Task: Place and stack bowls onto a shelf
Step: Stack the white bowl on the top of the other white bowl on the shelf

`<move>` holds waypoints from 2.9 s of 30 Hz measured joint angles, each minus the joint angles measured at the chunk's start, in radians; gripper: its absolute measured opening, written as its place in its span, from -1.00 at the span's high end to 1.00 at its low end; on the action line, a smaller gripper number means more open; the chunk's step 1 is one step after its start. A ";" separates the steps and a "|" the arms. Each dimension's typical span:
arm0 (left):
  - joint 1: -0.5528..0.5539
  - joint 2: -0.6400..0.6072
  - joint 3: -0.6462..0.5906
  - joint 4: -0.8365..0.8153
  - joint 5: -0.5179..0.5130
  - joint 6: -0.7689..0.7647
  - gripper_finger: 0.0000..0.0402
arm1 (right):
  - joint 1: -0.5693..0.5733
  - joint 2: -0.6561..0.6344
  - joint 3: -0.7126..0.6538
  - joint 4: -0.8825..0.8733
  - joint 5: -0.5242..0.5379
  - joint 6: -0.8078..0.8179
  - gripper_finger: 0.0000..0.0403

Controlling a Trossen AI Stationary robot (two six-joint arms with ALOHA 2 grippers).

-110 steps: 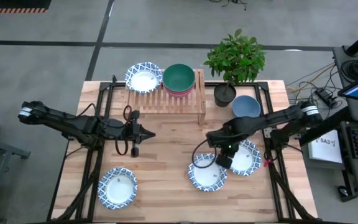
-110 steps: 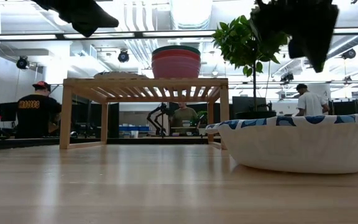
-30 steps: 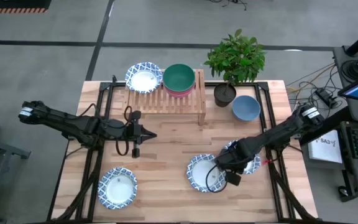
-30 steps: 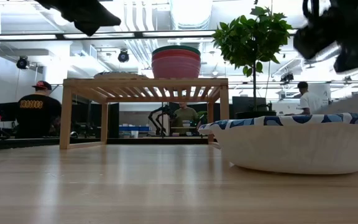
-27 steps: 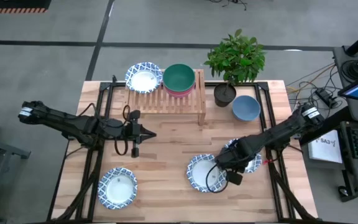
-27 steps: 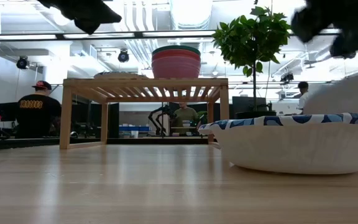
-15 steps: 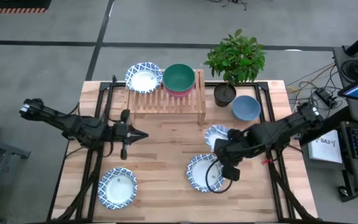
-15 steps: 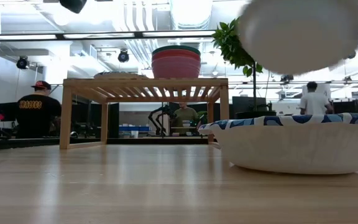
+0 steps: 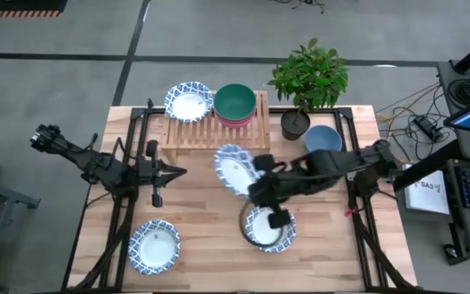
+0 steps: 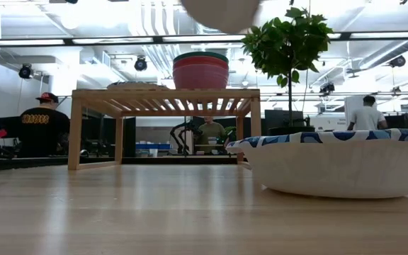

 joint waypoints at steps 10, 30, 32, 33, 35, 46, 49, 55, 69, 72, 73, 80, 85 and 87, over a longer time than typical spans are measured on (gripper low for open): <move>-0.030 -0.051 0.000 -0.010 -0.005 -0.012 1.00 | -0.122 0.155 0.152 0.137 0.236 -0.713 0.96; -0.159 -0.091 -0.004 -0.011 -0.006 -0.006 1.00 | -0.408 0.360 0.154 0.765 0.339 -1.161 0.96; -0.159 -0.091 -0.004 -0.015 -0.006 -0.005 1.00 | -0.416 0.378 0.154 0.766 0.339 -1.193 0.96; -0.159 -0.092 -0.004 -0.017 -0.006 -0.005 1.00 | -0.420 0.386 0.154 0.767 0.339 -1.205 0.96; -0.159 -0.092 -0.004 -0.018 -0.007 -0.004 1.00 | -0.425 0.401 0.154 0.767 0.340 -1.222 0.96; -0.158 -0.086 -0.004 -0.114 -0.315 -0.037 1.00 | -0.424 0.414 0.154 0.760 0.400 -1.186 0.96; -0.158 -0.060 -0.004 -0.126 -0.488 -0.038 1.00 | -0.412 0.405 0.154 0.759 0.406 -1.185 0.96; -0.161 0.040 0.059 -0.057 -0.441 0.128 1.00 | -0.366 0.383 0.154 0.757 0.426 -1.131 0.96; -0.192 0.466 0.612 -0.516 -0.408 0.104 1.00 | -0.098 0.020 0.156 0.254 0.426 -0.566 0.96; -0.192 0.543 0.699 -0.618 -0.380 0.073 1.00 | -0.093 -0.066 0.157 0.051 0.058 -0.287 0.96; -0.191 0.566 0.723 -0.635 -0.350 0.072 1.00 | -0.094 -0.087 0.153 0.000 -0.059 -0.220 0.96; -0.168 0.658 0.800 -0.601 0.173 0.138 0.94 | -0.057 -0.181 -0.031 -0.136 -0.331 -0.096 0.96; -0.139 0.679 0.791 -0.548 0.152 0.128 0.74 | -0.051 -0.258 -0.278 -0.014 -0.450 -0.127 0.96; -0.123 0.686 0.780 -0.537 0.152 0.110 0.65 | -0.050 -0.287 -0.389 0.075 -0.456 -0.130 0.96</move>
